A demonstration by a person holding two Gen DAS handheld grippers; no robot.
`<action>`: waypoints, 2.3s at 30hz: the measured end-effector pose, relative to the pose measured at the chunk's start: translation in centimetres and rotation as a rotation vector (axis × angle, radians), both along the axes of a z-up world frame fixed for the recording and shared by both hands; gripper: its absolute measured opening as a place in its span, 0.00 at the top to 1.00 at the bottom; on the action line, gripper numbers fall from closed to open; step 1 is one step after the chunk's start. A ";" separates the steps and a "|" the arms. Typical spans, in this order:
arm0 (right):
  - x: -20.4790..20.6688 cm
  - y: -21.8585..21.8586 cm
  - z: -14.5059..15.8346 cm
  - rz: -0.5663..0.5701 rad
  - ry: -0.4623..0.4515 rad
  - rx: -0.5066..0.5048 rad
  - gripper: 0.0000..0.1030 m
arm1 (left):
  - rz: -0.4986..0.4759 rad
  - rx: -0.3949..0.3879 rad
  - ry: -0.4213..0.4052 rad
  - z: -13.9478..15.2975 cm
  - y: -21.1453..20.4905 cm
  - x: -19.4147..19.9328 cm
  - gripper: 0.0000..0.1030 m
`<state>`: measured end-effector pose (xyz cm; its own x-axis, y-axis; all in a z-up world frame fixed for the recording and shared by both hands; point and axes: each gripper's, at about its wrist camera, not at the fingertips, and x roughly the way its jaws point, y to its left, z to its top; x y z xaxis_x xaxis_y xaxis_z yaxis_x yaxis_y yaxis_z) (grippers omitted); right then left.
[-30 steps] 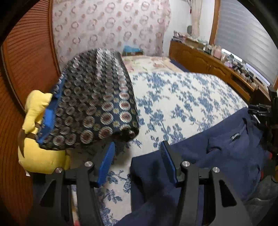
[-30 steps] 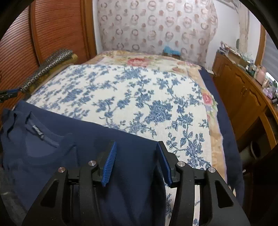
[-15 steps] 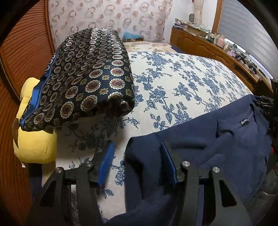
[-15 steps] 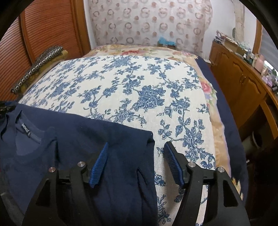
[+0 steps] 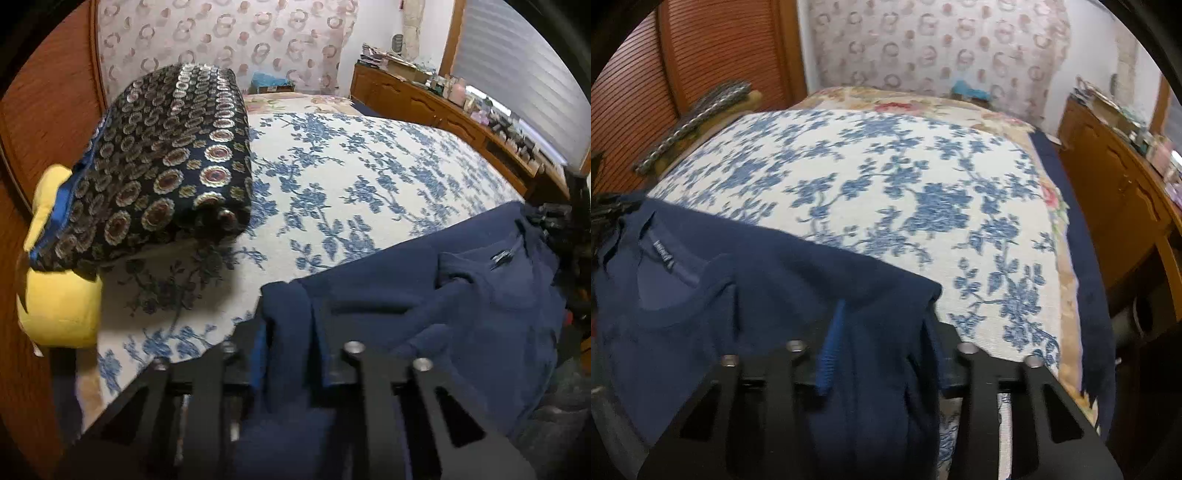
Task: Fold small clothes
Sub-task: 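Grasp the folded shirt with both tools and lift it off the bed, then lower the lifted shirt flat onto the bed and open both tools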
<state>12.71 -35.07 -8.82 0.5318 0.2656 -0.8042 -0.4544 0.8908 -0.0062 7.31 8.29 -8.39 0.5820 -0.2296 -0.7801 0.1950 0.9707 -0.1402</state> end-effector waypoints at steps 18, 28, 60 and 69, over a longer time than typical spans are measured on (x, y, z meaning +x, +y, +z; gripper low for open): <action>-9.5 1.6 14.8 0.089 -0.334 0.162 0.95 | -0.079 -0.110 -0.449 16.6 -2.8 -6.3 0.91; -12.4 1.6 26.0 0.099 -0.537 0.183 0.95 | -0.066 -0.127 -0.685 26.5 -1.4 -8.7 0.91; -17.7 -0.6 38.9 0.023 -0.843 0.018 0.95 | -0.011 -0.059 -0.940 35.2 1.7 -10.5 0.91; -9.2 -1.7 33.5 -0.009 -0.685 -0.013 0.95 | 0.002 -0.040 -0.760 28.5 0.7 0.3 0.91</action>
<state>3.51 -36.82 24.73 0.9236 0.2519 -0.2890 -0.3372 0.8924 -0.2999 7.58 8.94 20.15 0.9562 -0.2477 -0.1559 0.2503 0.9682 -0.0032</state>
